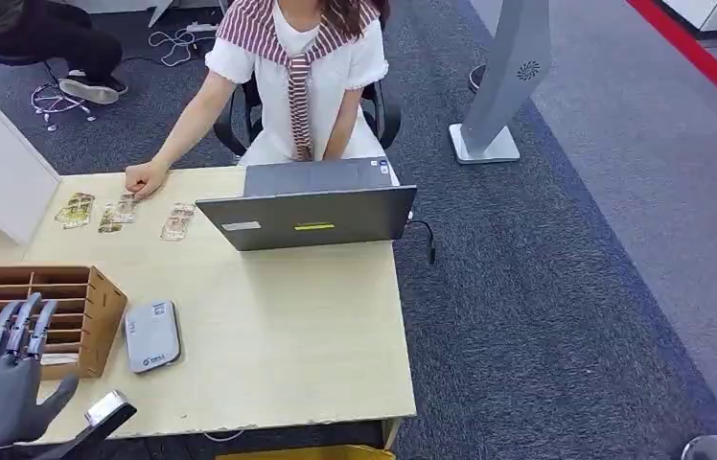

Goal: Pass the card to the sensor for recognition and then transmit it.

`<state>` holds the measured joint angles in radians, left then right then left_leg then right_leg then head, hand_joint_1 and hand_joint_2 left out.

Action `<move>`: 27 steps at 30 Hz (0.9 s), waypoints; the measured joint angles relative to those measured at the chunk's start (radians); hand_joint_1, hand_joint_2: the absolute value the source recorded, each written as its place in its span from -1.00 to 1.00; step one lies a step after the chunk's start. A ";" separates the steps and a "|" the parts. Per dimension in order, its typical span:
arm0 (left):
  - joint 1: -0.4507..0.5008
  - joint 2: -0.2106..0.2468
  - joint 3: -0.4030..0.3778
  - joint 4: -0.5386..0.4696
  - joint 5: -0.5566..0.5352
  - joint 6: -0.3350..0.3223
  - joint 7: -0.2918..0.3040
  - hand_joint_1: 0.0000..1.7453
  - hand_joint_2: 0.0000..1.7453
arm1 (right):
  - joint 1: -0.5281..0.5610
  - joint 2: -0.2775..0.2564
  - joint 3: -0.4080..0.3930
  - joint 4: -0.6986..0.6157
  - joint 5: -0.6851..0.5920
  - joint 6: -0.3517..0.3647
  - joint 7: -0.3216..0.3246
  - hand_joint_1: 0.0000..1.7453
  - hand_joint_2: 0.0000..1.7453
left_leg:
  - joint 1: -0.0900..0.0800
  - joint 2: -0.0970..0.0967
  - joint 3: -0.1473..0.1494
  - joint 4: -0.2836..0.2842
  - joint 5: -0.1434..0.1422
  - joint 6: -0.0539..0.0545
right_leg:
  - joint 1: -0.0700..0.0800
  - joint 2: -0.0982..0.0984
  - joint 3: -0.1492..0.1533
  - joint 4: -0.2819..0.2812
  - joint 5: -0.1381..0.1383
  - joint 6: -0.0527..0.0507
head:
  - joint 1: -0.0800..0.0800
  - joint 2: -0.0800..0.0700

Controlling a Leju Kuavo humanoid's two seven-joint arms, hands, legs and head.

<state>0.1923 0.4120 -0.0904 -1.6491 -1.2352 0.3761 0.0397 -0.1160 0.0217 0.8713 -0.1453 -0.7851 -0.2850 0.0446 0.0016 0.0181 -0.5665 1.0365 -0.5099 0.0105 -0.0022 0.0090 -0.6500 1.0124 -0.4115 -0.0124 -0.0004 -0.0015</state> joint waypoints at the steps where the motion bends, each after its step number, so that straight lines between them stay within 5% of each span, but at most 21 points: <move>1: -0.003 0.000 0.000 0.003 0.000 -0.001 0.000 -1.00 1.00 | 0.000 0.000 0.000 0.000 0.000 0.000 0.000 -1.00 1.00 | 0.000 0.000 0.000 0.000 0.000 0.000 | 0.000 0.000 0.000 0.000 0.000 0.000 | 0.000 0.000; 13: -0.201 0.015 -0.001 0.112 0.009 -0.225 0.012 -1.00 1.00 | -0.004 0.002 0.007 0.000 0.001 0.010 0.002 -1.00 1.00 | 0.000 -0.002 0.000 0.000 0.001 -0.002 | 0.000 -0.002 0.000 0.000 0.001 -0.001 | 0.000 0.000; 27: -0.250 0.040 -0.028 0.168 0.037 -0.298 0.047 -1.00 1.00 | -0.004 0.002 0.009 0.001 -0.005 0.013 0.001 -1.00 1.00 | 0.000 -0.001 0.000 0.000 0.002 -0.002 | 0.001 -0.001 -0.001 0.000 0.001 -0.001 | 0.000 0.000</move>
<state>-0.0578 0.4517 -0.1186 -1.4809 -1.1978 0.0778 0.0870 -0.1197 0.0237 0.8801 -0.1446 -0.7900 -0.2716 0.0458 0.0017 0.0166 -0.5666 1.0368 -0.5082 0.0081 -0.0015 0.0082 -0.6509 1.0122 -0.4103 -0.0132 0.0000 -0.0015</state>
